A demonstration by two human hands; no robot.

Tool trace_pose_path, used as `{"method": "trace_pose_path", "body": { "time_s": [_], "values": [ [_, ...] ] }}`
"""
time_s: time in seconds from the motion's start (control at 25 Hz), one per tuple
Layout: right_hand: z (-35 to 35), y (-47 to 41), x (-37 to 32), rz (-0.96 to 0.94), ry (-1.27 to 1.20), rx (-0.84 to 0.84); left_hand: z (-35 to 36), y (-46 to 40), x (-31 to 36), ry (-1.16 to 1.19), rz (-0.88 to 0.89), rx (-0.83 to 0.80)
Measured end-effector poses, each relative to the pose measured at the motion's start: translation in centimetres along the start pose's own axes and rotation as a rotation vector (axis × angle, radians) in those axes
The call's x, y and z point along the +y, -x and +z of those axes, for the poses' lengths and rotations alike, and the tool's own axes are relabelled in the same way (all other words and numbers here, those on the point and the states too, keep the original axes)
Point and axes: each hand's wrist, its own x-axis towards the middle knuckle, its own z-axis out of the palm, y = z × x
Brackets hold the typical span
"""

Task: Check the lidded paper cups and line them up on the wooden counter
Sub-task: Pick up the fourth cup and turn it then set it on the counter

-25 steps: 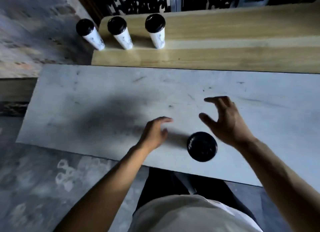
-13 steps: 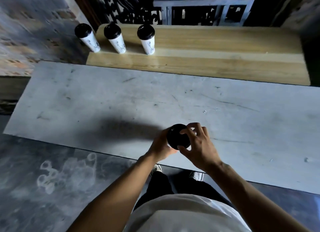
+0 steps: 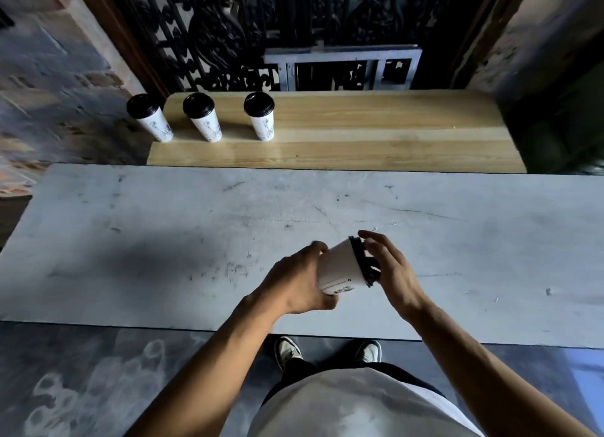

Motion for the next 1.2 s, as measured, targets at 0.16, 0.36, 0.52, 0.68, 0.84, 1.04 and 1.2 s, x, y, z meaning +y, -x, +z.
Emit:
{"method": "trace_pose_path", "body": {
  "time_s": [0.16,0.36,0.52,0.68,0.84,1.04,1.2],
  "values": [
    [1.8,0.2,-2.2,0.049,-0.101,0.03,-2.2,0.3,2.0,-0.255,0.069,0.066],
    [2.7,0.6,-3.5,-0.028,-0.156,0.051,-3.5,0.9,3.5,-0.393,0.091,0.129],
    [3.2,0.8,-3.3,-0.077,-0.144,0.079,-4.0,0.9,4.1,-0.444,0.084,0.124],
    [2.7,-0.1,-3.8,-0.084,-0.057,0.018,-3.8,0.7,4.0,-0.401,0.041,0.138],
    [1.8,-1.3,-4.7,-0.005,-0.143,-0.108,-3.5,0.5,3.9,-0.169,-0.066,0.138],
    [1.2,-2.4,-5.0,0.07,-0.666,-0.054,-2.5,-0.3,4.7,0.606,-0.275,0.187],
    [0.8,-2.1,-4.4,0.115,-0.706,-0.185,-1.9,-0.8,5.8,0.93,-0.349,0.203]
  ]
}}
